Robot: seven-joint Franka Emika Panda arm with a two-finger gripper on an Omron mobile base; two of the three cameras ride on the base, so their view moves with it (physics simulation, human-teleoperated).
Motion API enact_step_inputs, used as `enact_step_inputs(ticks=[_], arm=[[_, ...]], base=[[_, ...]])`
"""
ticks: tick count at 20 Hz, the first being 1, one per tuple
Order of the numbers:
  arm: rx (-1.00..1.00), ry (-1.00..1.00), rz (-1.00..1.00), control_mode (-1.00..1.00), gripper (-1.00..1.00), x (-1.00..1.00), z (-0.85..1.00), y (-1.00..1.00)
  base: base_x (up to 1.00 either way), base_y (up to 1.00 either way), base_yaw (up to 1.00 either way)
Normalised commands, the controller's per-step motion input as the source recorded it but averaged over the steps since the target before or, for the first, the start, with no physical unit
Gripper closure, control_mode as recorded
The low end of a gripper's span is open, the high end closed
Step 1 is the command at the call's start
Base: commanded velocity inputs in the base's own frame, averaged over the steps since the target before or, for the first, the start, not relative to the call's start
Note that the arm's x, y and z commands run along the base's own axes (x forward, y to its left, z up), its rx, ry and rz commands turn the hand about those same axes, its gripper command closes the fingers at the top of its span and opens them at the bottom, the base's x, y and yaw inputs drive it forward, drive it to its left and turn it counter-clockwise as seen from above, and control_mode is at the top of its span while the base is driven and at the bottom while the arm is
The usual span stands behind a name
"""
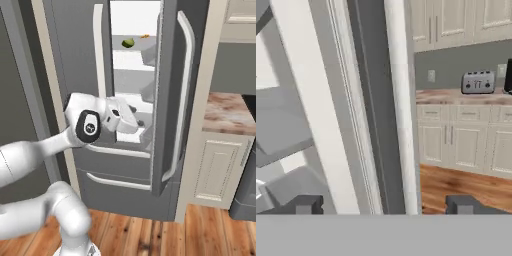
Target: Take the lemon wedge from the fridge and place it on the plate with fish on the dining counter.
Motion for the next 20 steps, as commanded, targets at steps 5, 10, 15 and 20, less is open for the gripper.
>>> enact_step_inputs(ticks=[5, 10, 15, 20], arm=[[-0.02, 0.10, -0.13, -1.00, -1.00, 0.99, 0.02, 0.00], [0.00, 0.21, 0.00, -1.00, -1.00, 1.00, 0.00, -0.02], [0.05, 0.12, 0.00, -1.00, -1.00, 0.45, 0.00, -0.74], [0.07, 0.08, -0.08, -1.00, -1.00, 0.01, 0.00, -1.00]], base=[[0.00, 0.00, 0.00], [0.00, 0.00, 0.00], [0.00, 0.00, 0.00], [0.00, 0.00, 0.00]])
